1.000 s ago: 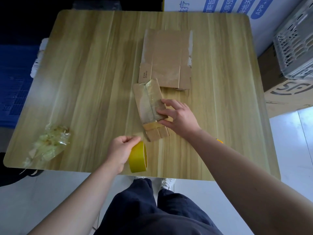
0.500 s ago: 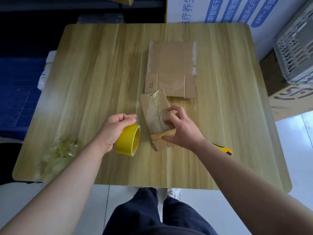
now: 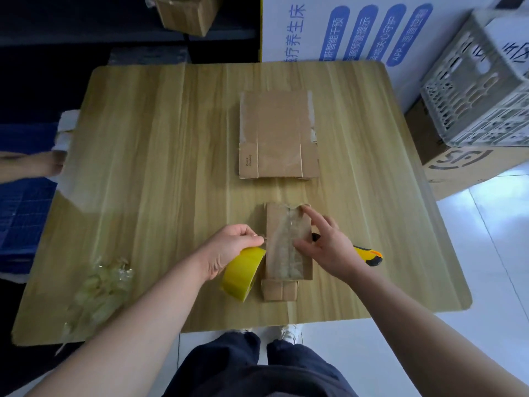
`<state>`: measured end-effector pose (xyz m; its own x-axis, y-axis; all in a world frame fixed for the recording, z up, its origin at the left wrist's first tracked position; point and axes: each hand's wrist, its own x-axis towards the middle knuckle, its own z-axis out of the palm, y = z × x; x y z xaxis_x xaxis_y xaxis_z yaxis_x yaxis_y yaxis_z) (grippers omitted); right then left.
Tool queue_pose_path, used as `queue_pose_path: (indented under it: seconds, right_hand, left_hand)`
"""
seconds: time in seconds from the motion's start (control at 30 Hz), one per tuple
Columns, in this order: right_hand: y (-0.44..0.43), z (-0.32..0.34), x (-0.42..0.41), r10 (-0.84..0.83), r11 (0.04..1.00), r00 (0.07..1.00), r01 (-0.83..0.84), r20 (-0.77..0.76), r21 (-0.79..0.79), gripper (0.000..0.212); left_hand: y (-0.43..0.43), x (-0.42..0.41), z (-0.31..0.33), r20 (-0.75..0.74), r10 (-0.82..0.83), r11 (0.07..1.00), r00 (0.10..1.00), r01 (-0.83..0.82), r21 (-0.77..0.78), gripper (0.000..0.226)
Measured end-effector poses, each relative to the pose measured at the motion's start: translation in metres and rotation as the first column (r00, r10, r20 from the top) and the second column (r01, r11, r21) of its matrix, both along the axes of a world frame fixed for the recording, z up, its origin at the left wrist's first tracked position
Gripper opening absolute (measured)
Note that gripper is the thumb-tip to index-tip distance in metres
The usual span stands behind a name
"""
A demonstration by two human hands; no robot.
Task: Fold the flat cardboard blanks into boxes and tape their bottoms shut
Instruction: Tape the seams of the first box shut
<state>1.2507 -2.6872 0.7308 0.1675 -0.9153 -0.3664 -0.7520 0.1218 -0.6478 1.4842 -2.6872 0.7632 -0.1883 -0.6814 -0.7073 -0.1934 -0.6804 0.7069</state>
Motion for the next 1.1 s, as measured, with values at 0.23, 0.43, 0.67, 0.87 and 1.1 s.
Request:
queue_pose_path:
  seconds: [0.23, 0.43, 0.67, 0.87, 1.1]
  right_hand:
    - [-0.007, -0.001, 0.004, 0.007, 0.99, 1.0, -0.009, 0.02, 0.138, 0.089]
    - [-0.017, -0.011, 0.001, -0.054, 0.97, 0.994, 0.029, 0.098, 0.242, 0.099]
    - [-0.023, -0.003, 0.003, -0.126, 0.962, 0.978, 0.08, 0.165, 0.26, 0.111]
    - [-0.02, 0.012, 0.003, -0.116, 0.978, 0.987, 0.094, 0.109, 0.184, 0.1]
    - [-0.016, 0.044, 0.015, -0.247, 0.955, 0.955, 0.269, 0.165, -0.126, 0.033]
  left_hand:
    - [-0.023, 0.013, 0.005, -0.015, 0.009, 0.996, 1.0, -0.01, -0.083, 0.015]
    - [-0.038, -0.006, 0.0, 0.027, -0.059, 0.987, 0.998, 0.062, -0.148, 0.016]
    - [-0.046, 0.018, 0.012, 0.013, -0.017, 0.99, 1.0, 0.019, -0.143, 0.014]
    - [-0.054, 0.021, 0.031, -0.08, 0.026, 0.98, 0.996, -0.042, -0.195, 0.009]
    - [-0.068, 0.008, 0.046, -0.277, 0.196, 0.97, 0.941, -0.227, -0.087, 0.018]
